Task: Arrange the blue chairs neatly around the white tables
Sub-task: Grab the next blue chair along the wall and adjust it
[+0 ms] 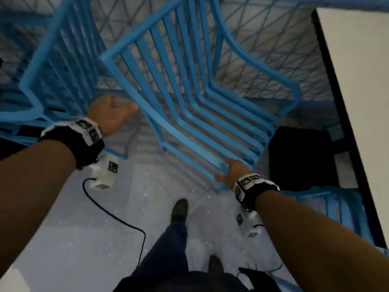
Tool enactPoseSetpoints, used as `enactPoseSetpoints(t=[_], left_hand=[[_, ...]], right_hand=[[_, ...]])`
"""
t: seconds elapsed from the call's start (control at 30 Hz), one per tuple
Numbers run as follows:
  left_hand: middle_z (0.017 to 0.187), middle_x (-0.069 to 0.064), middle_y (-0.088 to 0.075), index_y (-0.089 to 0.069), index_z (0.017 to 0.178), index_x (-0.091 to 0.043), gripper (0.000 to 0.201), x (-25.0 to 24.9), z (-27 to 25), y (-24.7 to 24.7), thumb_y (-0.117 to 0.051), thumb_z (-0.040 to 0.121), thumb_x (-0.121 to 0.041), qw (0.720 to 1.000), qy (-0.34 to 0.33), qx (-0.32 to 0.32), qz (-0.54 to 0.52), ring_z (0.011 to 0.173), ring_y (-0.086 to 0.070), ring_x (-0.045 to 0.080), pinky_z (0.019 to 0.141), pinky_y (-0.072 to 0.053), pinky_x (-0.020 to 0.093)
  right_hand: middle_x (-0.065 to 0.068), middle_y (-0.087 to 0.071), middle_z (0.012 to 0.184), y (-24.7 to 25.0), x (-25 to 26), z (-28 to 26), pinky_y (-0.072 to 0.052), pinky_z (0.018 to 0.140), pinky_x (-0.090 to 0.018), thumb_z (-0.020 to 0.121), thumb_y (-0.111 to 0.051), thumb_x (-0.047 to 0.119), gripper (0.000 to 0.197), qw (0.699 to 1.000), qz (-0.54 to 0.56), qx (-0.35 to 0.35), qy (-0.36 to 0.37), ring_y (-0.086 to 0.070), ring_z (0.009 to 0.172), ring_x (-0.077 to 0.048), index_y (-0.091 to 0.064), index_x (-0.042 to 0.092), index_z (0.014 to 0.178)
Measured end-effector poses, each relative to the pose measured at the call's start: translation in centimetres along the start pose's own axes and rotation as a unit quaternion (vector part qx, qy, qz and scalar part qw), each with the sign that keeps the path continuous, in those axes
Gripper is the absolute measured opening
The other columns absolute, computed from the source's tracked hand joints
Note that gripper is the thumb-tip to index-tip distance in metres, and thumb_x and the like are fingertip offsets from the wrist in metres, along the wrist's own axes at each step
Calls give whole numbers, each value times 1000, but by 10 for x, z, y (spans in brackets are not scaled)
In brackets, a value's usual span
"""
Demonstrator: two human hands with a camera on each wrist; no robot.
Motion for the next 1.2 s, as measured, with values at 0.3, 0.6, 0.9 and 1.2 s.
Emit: enactPoseSetpoints(t=[0.3,0.6,0.9,1.2], left_hand=[[128,7,-62,-57,128,-17,65,3,111,-10,-62,80,-61,995,31,-58,-74,115,-59,23,94,-48,33],[36,-6,-43,-45,44,-17,46,-9,145,-48,-50,88,-9,851,147,-69,-499,37,-47,9,48,-47,23],[37,-8,-38,-37,55,-19,34,-27,75,-123,-49,84,-8,820,127,-90,-550,38,-43,7,49,-48,20],[43,-7,-42,-37,54,-19,31,-65,22,-184,-55,74,-3,793,94,-98,-594,40,-43,6,48,-44,18]], right_hand=[[-16,-62,117,-26,19,84,-53,87,-39,85,-65,33,46,998,-4,32,-51,-60,102,-34,-53,7,121],[-10,-66,97,-29,-10,97,-54,74,-37,85,-59,32,19,997,-67,29,-34,-64,87,-32,-58,17,97],[-13,-66,101,19,-115,97,-52,74,-37,85,-58,19,17,992,-116,18,-40,-63,92,-33,-60,14,101],[-17,-66,110,74,-195,115,-54,87,-42,82,-66,20,29,988,-148,1,-33,-63,100,-35,-63,12,110]])
Point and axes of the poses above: each hand's wrist, its own z-axis towards the middle knuckle, its own y-axis out of the back of the hand, x = y × z, the point moved 3 cm from there along z, towards the middle knuckle
